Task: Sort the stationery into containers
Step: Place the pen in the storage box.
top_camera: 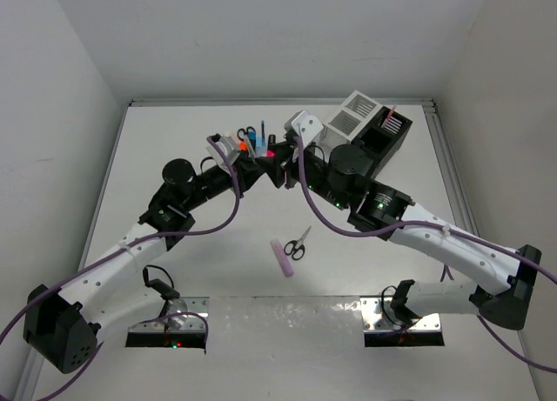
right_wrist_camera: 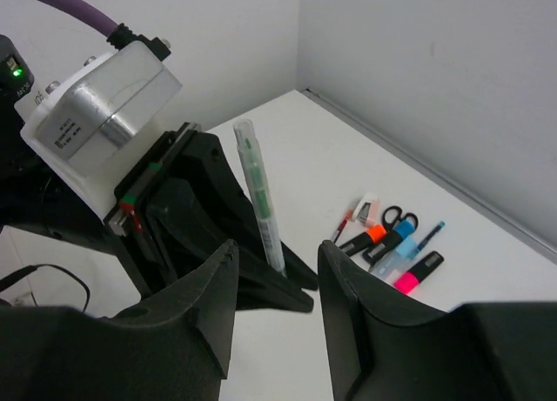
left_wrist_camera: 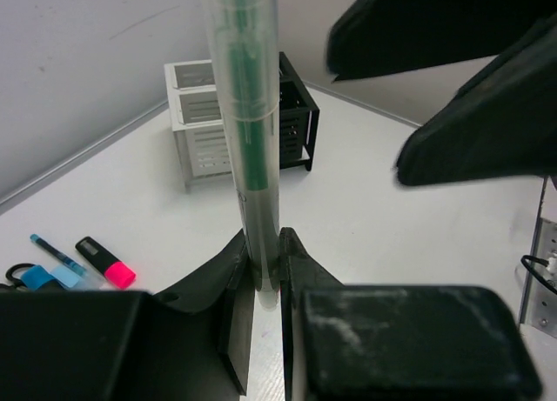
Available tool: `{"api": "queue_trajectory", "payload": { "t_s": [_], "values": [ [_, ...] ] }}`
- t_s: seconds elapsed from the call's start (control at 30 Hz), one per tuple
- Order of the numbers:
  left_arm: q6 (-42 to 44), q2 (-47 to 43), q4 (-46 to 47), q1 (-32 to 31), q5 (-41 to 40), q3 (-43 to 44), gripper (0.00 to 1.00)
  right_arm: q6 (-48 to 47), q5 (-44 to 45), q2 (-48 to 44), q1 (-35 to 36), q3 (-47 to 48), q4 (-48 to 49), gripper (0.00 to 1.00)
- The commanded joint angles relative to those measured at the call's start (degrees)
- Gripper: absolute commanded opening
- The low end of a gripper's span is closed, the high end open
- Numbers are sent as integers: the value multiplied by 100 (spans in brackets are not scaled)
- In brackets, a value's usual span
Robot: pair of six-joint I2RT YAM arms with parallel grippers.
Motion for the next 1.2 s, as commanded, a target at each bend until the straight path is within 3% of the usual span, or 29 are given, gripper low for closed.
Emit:
{"api": "queue_trajectory", "payload": {
  "t_s": [0.0,0.3,0.4,0.47,0.57,0.6,0.63,0.67,0.7,0.87,0.97,1.1,1.17],
  "values": [
    [-40,-79,97,-50,218,287,0,-198,-336,345,-13,188,195,41],
    [-225,-61,35,-129,271,313,0,-189,-451,820,-57,373,706,39],
    [-207,-61,-9,-138,288,304,0,-128,-477,890,-127,338,864,32],
    [-198,-61,-9,-138,288,287,0,-75,-521,934,-189,329,908,23],
    [-198,-44,17,-138,262,295,0,21,-547,978,-268,276,996,0],
    [-216,-44,35,-138,158,287,1,31,-539,969,-320,259,1013,0],
    [-242,-44,26,-138,44,287,12,100,-495,961,-355,241,1014,0],
    [-355,-26,-17,-130,-236,295,62,136,-460,943,-425,232,996,0],
    [-391,-26,-61,-112,-395,295,97,171,-433,934,-609,223,926,0],
    [-602,-122,-413,72,-1519,278,100,206,-12,899,-1654,206,531,0],
    [-638,-228,-790,239,-2030,216,100,373,392,960,-2700,214,548,0],
    [-681,-299,-1318,424,-2330,146,100,856,630,1495,-4228,451,714,0],
    [-778,-290,-1485,494,-2375,111,100,752,963,1803,-4529,496,1074,0]
  ]
}}
